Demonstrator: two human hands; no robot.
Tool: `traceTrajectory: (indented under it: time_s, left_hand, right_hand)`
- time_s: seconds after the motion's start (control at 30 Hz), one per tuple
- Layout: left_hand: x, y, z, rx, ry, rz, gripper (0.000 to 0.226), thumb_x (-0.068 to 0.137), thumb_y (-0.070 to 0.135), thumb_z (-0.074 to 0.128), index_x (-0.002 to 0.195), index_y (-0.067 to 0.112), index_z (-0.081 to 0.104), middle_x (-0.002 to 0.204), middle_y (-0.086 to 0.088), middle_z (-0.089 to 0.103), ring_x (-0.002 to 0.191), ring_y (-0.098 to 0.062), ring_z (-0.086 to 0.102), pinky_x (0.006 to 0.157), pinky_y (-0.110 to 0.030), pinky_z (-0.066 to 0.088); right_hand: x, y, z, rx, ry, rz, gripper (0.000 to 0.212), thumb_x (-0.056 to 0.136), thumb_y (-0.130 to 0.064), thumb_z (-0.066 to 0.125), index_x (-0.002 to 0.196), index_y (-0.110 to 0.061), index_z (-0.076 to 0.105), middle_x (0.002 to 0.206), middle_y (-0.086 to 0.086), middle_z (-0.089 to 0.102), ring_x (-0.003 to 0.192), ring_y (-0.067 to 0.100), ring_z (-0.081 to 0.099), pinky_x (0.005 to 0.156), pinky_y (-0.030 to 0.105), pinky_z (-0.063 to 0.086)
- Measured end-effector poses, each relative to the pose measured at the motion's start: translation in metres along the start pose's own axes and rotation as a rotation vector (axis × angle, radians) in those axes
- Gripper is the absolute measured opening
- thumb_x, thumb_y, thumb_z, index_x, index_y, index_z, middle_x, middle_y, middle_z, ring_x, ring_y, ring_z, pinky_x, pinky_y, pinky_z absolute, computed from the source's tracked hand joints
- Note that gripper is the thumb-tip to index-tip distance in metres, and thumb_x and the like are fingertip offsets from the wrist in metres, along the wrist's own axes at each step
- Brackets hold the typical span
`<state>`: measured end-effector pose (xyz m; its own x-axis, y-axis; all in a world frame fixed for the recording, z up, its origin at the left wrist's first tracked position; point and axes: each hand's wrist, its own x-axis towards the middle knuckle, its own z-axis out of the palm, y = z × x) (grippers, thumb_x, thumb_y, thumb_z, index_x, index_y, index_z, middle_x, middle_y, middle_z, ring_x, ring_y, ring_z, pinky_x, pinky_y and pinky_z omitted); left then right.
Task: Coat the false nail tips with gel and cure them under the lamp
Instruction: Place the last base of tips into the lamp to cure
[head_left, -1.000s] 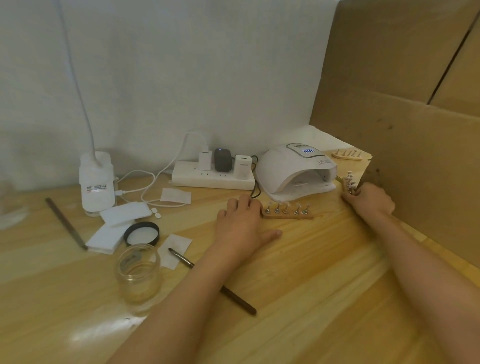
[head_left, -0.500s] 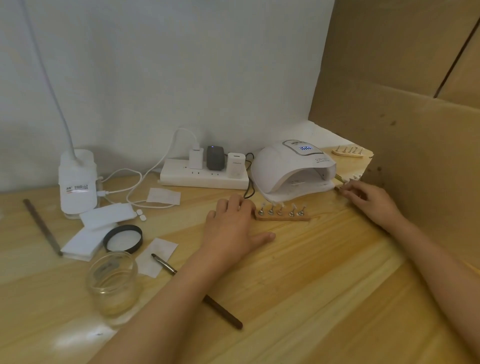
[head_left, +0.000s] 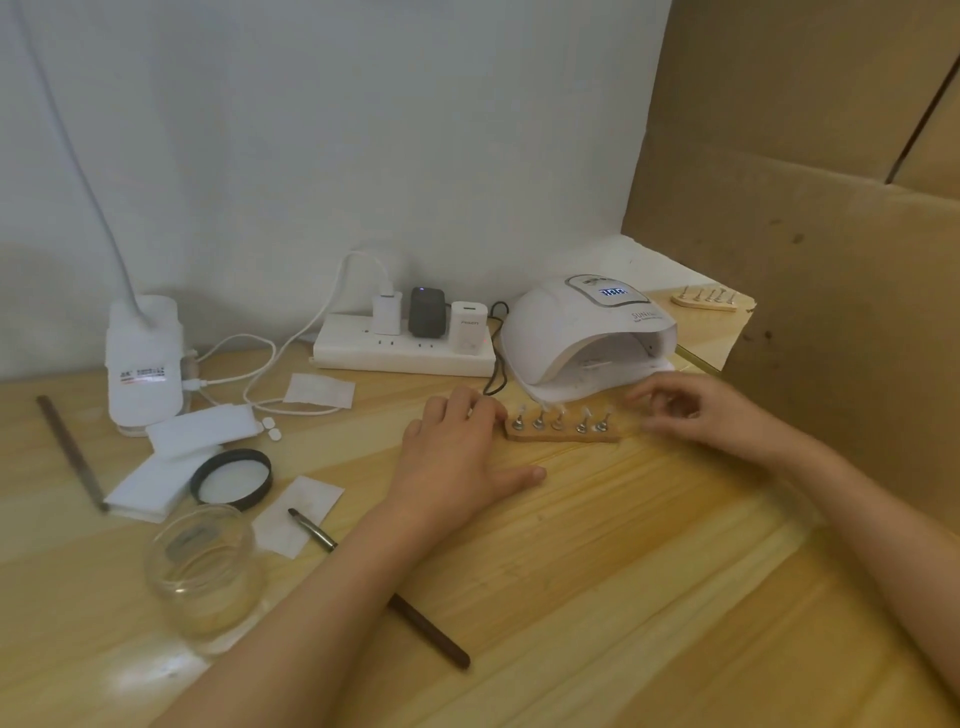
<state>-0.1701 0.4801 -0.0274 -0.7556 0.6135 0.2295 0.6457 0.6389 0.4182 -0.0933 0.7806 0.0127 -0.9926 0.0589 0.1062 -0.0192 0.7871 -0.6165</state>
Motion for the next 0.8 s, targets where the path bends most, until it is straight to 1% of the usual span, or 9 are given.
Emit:
traceTrajectory:
  time_s: [0.07,0.17,0.27,0.37,0.47,0.53,0.6,0.73,0.8]
  left_hand:
    - [-0.001,0.0,0.0,-0.002,0.003,0.002,0.068,0.079,0.072,0.057,0.132,0.031,0.044,0.134,0.009,0.038,0.124,-0.016,0.034,0.099,-0.033,0.032]
    - [-0.001,0.0,0.0,-0.003,0.01,0.005,0.069,0.079,0.072,0.057,0.133,0.03,0.044,0.134,0.008,0.039,0.125,-0.017,0.034,0.099,-0.033,0.032]
    - [-0.001,0.0,0.0,-0.005,0.004,0.0,0.073,0.078,0.073,0.057,0.135,0.029,0.042,0.135,0.009,0.038,0.125,-0.016,0.034,0.098,-0.032,0.031]
    - [-0.001,0.0,-0.001,-0.013,0.005,-0.001,0.074,0.079,0.072,0.057,0.136,0.029,0.042,0.136,0.008,0.038,0.125,-0.016,0.034,0.101,-0.033,0.031]
    - [-0.002,0.001,-0.002,-0.026,0.005,-0.002,0.071,0.079,0.071,0.059,0.134,0.029,0.044,0.134,0.008,0.038,0.124,-0.016,0.035,0.101,-0.033,0.033]
    - [-0.003,0.001,-0.002,-0.055,0.007,-0.008,0.067,0.079,0.069,0.062,0.131,0.029,0.046,0.13,0.009,0.039,0.122,-0.016,0.036,0.099,-0.033,0.033]
    - [-0.003,0.001,-0.002,-0.065,0.007,-0.011,0.066,0.079,0.068,0.063,0.129,0.029,0.046,0.129,0.009,0.039,0.121,-0.016,0.036,0.098,-0.032,0.033]
    - [-0.004,0.001,-0.002,-0.059,0.005,-0.009,0.067,0.078,0.068,0.063,0.13,0.029,0.046,0.131,0.009,0.04,0.123,-0.016,0.036,0.099,-0.033,0.033]
    - [-0.003,0.001,-0.002,-0.058,0.005,-0.009,0.067,0.078,0.068,0.063,0.13,0.029,0.047,0.13,0.009,0.04,0.122,-0.016,0.036,0.098,-0.033,0.034]
  right_hand:
    - [-0.002,-0.011,0.017,0.049,-0.071,-0.073,0.029,0.076,-0.022,0.084,0.101,-0.032,0.072,0.068,-0.011,0.059,0.059,0.005,0.047,0.059,0.016,0.041]
    - [-0.002,-0.014,0.028,-0.043,0.037,-0.155,0.03,0.078,-0.009,0.083,0.095,-0.03,0.069,0.068,-0.011,0.062,0.058,0.004,0.049,0.057,0.013,0.04]
    - [-0.009,-0.003,0.016,-0.187,0.143,-0.219,0.034,0.075,-0.005,0.084,0.096,-0.028,0.069,0.081,-0.015,0.067,0.061,0.006,0.054,0.059,0.011,0.042]
    - [-0.016,0.02,-0.004,-0.123,0.298,-0.103,0.035,0.074,-0.001,0.083,0.095,-0.027,0.071,0.08,-0.014,0.07,0.057,0.004,0.05,0.058,0.009,0.041]
    - [-0.004,0.035,-0.009,-0.046,0.398,0.05,0.03,0.078,-0.004,0.081,0.091,-0.028,0.071,0.08,-0.007,0.072,0.062,0.01,0.051,0.063,0.018,0.042]
    - [0.015,0.035,-0.004,-0.009,0.426,0.111,0.017,0.081,-0.008,0.079,0.093,-0.02,0.074,0.088,0.002,0.073,0.069,0.011,0.055,0.068,0.02,0.041]
    - [0.036,0.031,0.003,0.011,0.455,0.145,0.012,0.084,-0.011,0.078,0.096,-0.012,0.076,0.086,0.006,0.07,0.069,0.009,0.053,0.068,0.019,0.038]
    - [0.06,0.027,0.013,0.21,0.522,0.244,0.021,0.084,-0.01,0.077,0.105,-0.006,0.076,0.088,0.012,0.07,0.071,0.013,0.054,0.064,0.023,0.035]
    - [0.061,0.026,0.018,0.296,0.565,0.293,0.026,0.083,-0.009,0.078,0.109,-0.006,0.075,0.089,0.012,0.069,0.063,0.006,0.053,0.062,0.019,0.037]
